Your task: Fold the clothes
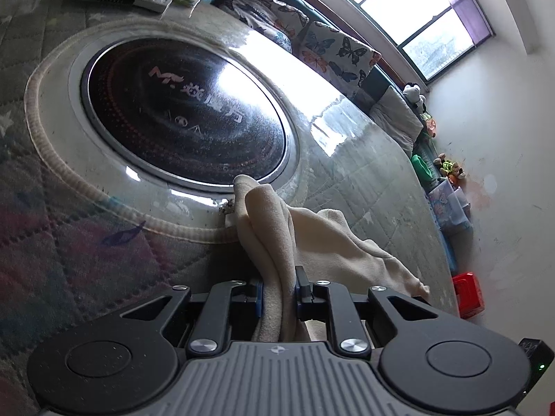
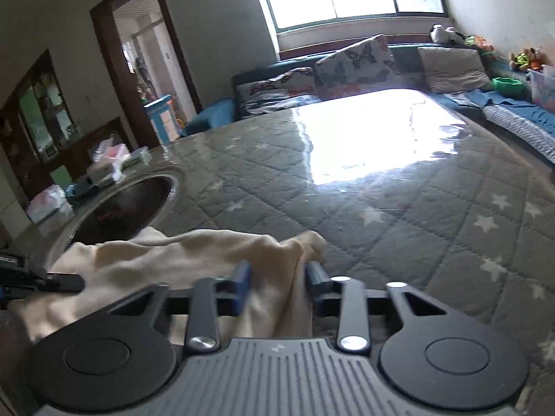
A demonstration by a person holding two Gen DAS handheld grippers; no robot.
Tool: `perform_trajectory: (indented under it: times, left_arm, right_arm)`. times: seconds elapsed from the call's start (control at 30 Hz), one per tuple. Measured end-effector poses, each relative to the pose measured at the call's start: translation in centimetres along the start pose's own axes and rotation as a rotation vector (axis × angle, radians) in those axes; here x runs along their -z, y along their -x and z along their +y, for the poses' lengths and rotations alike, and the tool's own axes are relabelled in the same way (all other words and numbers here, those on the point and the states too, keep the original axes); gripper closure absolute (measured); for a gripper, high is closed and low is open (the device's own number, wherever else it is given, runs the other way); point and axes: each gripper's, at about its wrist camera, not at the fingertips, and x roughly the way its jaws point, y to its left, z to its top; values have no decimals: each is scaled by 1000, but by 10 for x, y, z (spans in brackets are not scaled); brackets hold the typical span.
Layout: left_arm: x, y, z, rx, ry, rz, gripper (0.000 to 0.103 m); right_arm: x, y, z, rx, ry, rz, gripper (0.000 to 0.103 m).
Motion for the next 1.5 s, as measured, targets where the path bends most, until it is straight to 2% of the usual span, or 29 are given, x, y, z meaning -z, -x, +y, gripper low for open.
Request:
perform_trajectory:
  times: [0.03, 0.07, 0.33, 0.5, 0.9, 1.07, 1.2, 1.4, 1.43, 1.5]
  left_arm:
    - [0, 1, -3, -6, -17, -7, 86]
    - [-1, 2, -7, -9, -39, -16, 86]
    - [-9, 1, -59, 26, -222, -70, 87]
    - [-12, -18, -95, 59, -274, -61, 87]
    - [-8, -82, -170, 119, -387, 12, 87]
    - [4, -110, -182, 99, -409, 65, 87]
    - [9, -120, -180, 60, -426, 90, 86]
    - [14, -130, -174, 21, -440, 115, 78]
    - [14, -130, -173, 18, -441, 115, 74]
    - [15, -129, -173, 9, -448, 110, 73]
  right_arm:
    - [0, 0, 1, -4, 2, -1, 89]
    - [-1, 4, 2, -5, 8, -12, 91]
    - [-15, 40, 6, 2, 41, -121, 93]
    - [-33, 59, -12, 67, 55, -180, 93]
    - [-60, 78, -67, 256, 54, -241, 93]
    - [-57, 72, -92, 316, 24, -226, 93]
    - [-46, 58, -112, 350, -7, -174, 93]
    - [-34, 39, -122, 420, -9, -89, 88]
    - [-35, 40, -123, 429, -14, -97, 88]
    - [-40, 44, -124, 432, -27, -118, 88]
